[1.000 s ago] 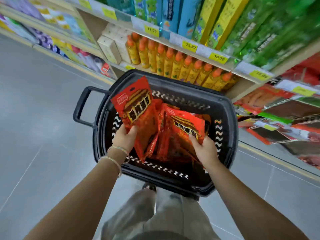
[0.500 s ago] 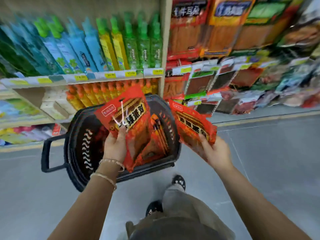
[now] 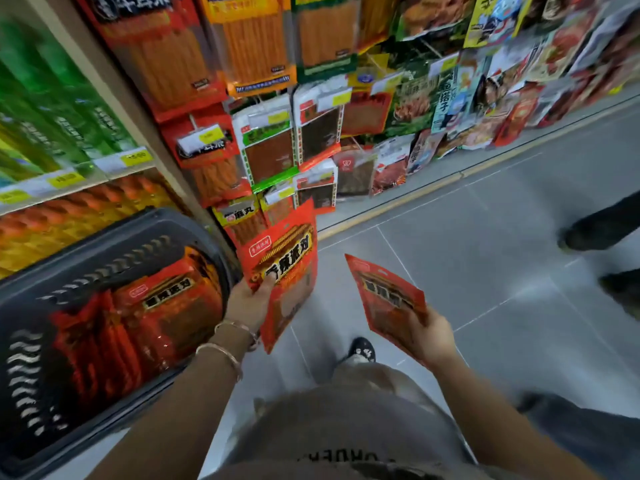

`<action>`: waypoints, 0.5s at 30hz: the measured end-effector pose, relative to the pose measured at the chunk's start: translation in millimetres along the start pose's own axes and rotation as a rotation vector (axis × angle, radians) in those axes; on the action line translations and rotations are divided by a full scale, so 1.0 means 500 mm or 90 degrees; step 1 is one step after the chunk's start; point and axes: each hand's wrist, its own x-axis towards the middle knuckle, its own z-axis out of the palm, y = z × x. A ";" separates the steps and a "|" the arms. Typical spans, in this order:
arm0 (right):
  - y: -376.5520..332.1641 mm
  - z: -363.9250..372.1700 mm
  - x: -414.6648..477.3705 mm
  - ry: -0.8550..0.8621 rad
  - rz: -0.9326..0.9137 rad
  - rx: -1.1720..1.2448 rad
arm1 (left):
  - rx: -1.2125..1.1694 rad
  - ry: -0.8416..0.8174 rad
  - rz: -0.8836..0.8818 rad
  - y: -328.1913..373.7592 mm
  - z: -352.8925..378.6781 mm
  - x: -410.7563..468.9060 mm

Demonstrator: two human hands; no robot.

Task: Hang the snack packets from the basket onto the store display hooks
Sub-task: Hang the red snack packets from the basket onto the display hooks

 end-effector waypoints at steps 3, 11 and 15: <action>0.030 -0.051 0.052 -0.015 0.044 0.077 | 0.019 -0.002 -0.083 0.003 0.082 0.025; -0.053 -0.163 0.232 0.042 -0.075 -0.009 | -0.006 0.111 -0.055 0.116 0.166 0.104; -0.183 -0.192 0.332 0.063 -0.141 -0.002 | -0.032 0.157 0.024 0.237 0.174 0.166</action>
